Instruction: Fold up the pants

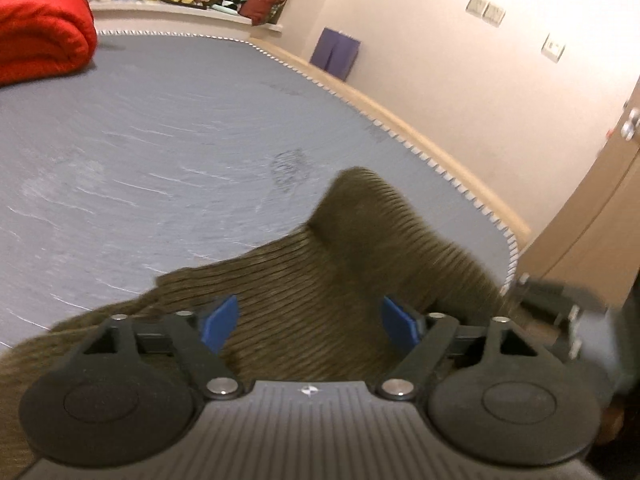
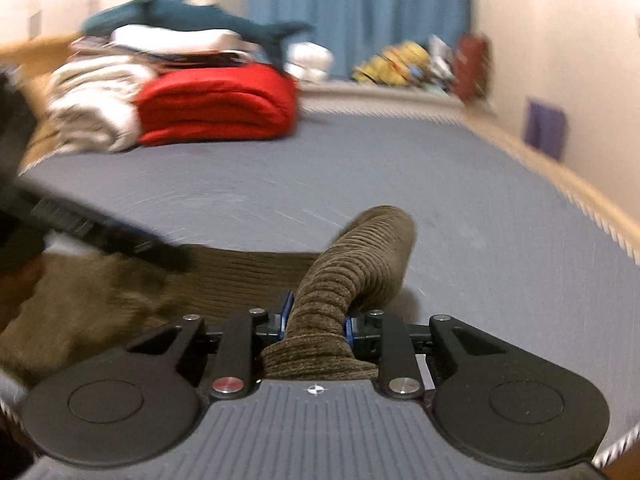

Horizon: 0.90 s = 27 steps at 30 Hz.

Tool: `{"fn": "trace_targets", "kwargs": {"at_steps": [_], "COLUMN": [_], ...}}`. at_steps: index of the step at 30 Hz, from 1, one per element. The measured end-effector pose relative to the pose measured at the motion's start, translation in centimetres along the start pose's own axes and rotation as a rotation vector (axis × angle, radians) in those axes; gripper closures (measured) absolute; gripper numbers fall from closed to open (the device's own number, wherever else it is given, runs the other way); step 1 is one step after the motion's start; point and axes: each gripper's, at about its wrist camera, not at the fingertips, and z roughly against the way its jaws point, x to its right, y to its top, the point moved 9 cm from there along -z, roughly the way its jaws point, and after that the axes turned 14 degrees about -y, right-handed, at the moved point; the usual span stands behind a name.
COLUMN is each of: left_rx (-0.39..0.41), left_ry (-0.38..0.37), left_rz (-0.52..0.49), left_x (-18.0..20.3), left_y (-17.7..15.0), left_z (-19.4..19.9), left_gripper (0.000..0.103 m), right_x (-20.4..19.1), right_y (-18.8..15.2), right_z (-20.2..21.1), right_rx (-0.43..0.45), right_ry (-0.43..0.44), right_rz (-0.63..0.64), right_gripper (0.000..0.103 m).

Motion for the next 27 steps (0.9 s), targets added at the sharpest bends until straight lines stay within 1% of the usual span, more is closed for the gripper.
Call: {"fn": "trace_targets", "kwargs": {"at_steps": [1, 3, 4, 6, 11, 18, 19, 20, 22, 23, 24, 26, 27], "left_rx": [0.013, 0.037, 0.048, 0.055, 0.052, 0.029, 0.021, 0.015, 0.006, 0.003, 0.005, -0.005, -0.004], "left_ry": [-0.025, -0.071, -0.097, -0.123, -0.109, -0.045, -0.024, 0.002, 0.051, 0.067, 0.085, 0.108, 0.115], "left_rz": [0.019, 0.054, 0.070, 0.088, 0.106, 0.106, 0.106, 0.103, 0.102, 0.099, 0.089, 0.074, 0.073], "left_x": [0.2, 0.6, 0.9, 1.3, 1.3, 0.6, 0.4, 0.1, -0.6, -0.9, -1.1, -1.5, -1.6], "left_y": [0.2, 0.8, 1.0, 1.4, 1.9, 1.9, 1.9, 1.7, 1.4, 1.3, 1.3, 1.3, 1.3], "left_z": [0.0, 0.1, 0.1, 0.1, -0.5, -2.0, -2.3, -2.3, -2.2, -2.2, -2.1, -1.7, -1.5], "left_gripper": [0.018, 0.011, 0.011, 0.011, 0.011, 0.011, 0.011, 0.015, 0.029, 0.046, 0.067, 0.077, 0.079], "right_x": [-0.9, -2.7, -3.4, -4.7, -6.5, -9.1, -9.5, -9.8, -10.1, -10.5, -10.5, -10.6, -10.7], "right_y": [0.1, 0.1, 0.2, 0.2, 0.0, -0.8, -1.0, -1.1, -1.3, -1.3, -1.1, -1.0, -0.8], "right_z": [0.5, 1.4, 1.7, 2.4, 3.3, 3.9, 4.1, 4.1, 4.0, 4.1, 4.0, 3.6, 3.6], "right_rx": [0.022, 0.062, 0.079, 0.110, 0.135, 0.172, 0.176, 0.180, 0.180, 0.176, 0.168, 0.150, 0.139], "right_ry": [0.006, 0.022, 0.025, 0.031, 0.053, 0.075, 0.074, 0.073, 0.077, 0.075, 0.068, 0.063, 0.073], "right_rz": [0.034, 0.096, 0.126, 0.174, 0.220, 0.299, 0.310, 0.323, 0.332, 0.330, 0.327, 0.317, 0.303], "right_gripper": [0.078, 0.078, 0.078, 0.078, 0.078, 0.078, 0.078, 0.078, 0.078, 0.078, 0.078, 0.076, 0.072]}}
